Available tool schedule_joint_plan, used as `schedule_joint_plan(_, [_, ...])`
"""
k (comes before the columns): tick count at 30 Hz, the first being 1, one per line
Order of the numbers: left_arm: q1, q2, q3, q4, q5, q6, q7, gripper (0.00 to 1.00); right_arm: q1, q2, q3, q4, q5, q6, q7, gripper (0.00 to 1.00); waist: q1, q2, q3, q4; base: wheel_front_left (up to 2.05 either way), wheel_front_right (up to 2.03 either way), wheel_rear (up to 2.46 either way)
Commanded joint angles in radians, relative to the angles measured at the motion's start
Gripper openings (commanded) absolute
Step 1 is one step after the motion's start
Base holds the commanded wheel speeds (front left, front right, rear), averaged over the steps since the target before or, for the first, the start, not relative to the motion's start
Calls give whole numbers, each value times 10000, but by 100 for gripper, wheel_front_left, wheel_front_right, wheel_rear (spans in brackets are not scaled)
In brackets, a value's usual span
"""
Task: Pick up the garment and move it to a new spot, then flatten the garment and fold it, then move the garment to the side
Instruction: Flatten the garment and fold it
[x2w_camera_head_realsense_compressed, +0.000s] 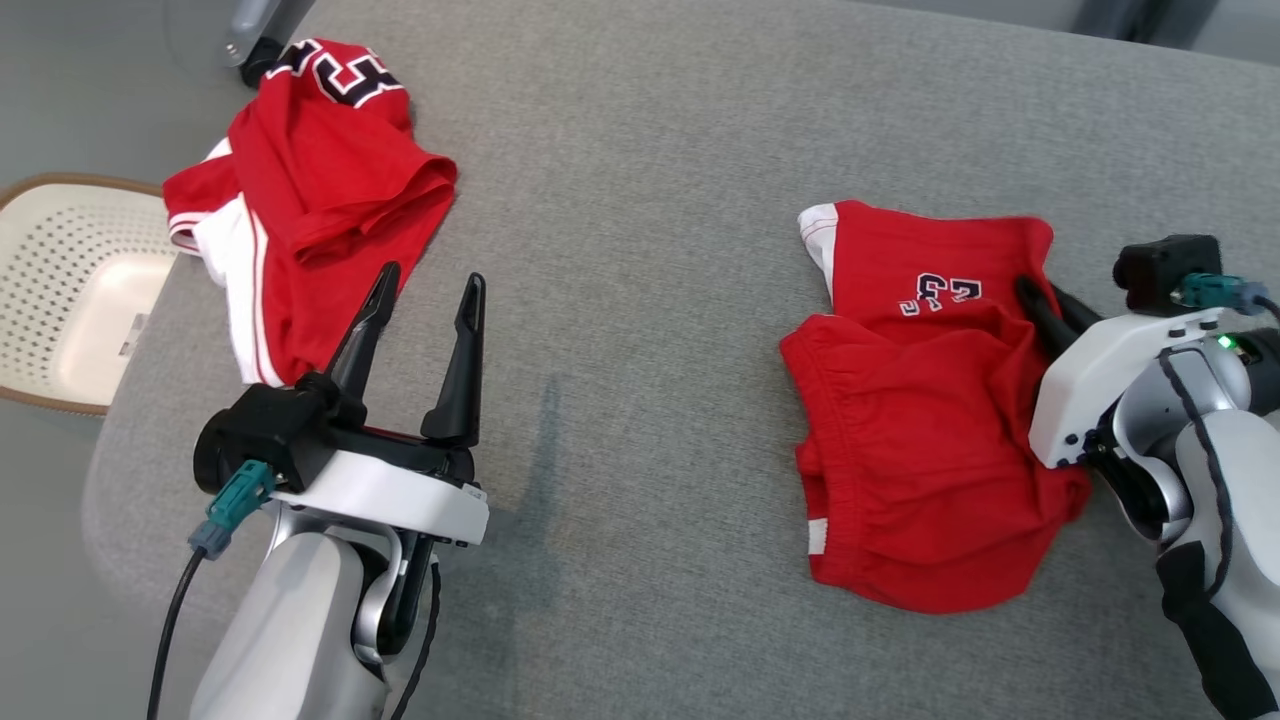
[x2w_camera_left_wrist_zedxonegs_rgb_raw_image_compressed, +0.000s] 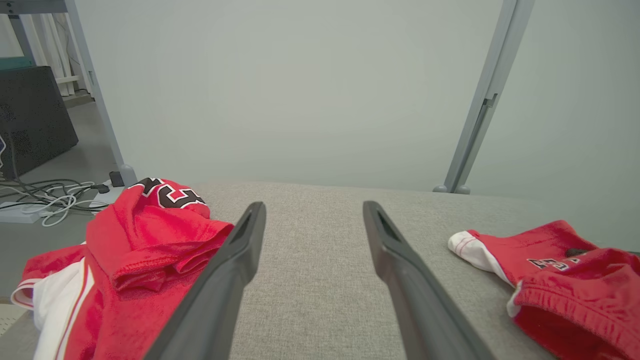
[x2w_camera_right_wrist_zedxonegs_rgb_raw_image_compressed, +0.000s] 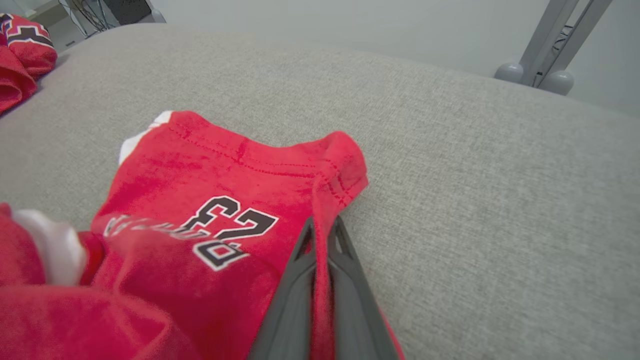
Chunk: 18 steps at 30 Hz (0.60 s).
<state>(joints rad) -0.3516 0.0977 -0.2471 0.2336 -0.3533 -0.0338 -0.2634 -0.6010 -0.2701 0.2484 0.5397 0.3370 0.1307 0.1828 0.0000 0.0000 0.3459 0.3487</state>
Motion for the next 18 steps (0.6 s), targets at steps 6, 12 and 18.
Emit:
schedule_joint_plan(6, [172,35,420,62,274,-83,-13,100,1025,331,-698,-1412,699,1,-1545,0,0,0,-297,-667,0,0,0])
schedule_joint_plan(12, [442,182,785,82,449,-88,-9,100,2885,808,-1807,-3152,830,3,-2655,0,0,0,-668,-1341,0,0,0])
schedule_joint_plan(18, [691,372,997,97,519,-36,-7,100,4996,1700,-3066,-4119,607,3,-3276,0,0,0,-968,-1843,0,0,0])
